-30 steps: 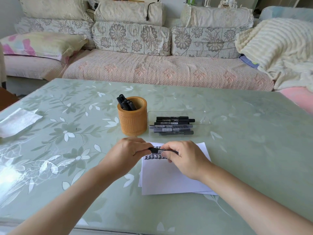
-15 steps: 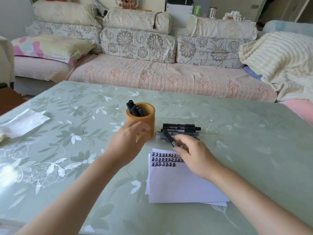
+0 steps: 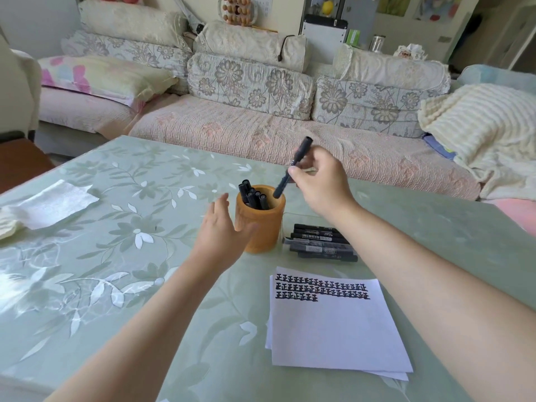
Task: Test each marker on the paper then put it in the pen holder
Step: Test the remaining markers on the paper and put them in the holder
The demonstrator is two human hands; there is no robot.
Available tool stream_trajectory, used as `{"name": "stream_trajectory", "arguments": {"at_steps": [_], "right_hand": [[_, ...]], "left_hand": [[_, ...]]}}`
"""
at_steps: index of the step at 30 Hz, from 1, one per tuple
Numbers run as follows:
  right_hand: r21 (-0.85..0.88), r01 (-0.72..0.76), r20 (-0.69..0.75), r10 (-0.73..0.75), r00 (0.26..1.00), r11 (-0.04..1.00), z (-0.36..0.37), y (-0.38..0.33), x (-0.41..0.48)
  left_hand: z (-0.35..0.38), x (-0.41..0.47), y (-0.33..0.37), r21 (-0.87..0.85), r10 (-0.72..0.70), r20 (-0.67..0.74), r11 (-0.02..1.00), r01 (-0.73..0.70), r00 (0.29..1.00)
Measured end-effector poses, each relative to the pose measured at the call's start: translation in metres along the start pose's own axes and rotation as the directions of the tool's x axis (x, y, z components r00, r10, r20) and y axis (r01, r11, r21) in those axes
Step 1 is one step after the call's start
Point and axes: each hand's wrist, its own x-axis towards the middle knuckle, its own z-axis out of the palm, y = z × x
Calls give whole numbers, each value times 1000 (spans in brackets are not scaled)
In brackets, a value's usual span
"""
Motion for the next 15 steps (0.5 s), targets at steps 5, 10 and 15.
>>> {"name": "stream_trajectory", "arguments": {"at_steps": [5, 10, 15], "right_hand": [[-274, 21, 248, 49, 968, 961, 27, -3, 10], [-542, 115, 344, 95, 934, 832, 32, 7, 11], [-702, 108, 382, 245, 891, 703, 27, 16, 16]], "left_hand": [[15, 4, 5, -123, -6, 4, 992, 6, 1000], [24, 9, 5, -129, -7, -79, 992, -3, 997], [22, 12, 5, -136, -20, -86, 991, 8, 996]]}}
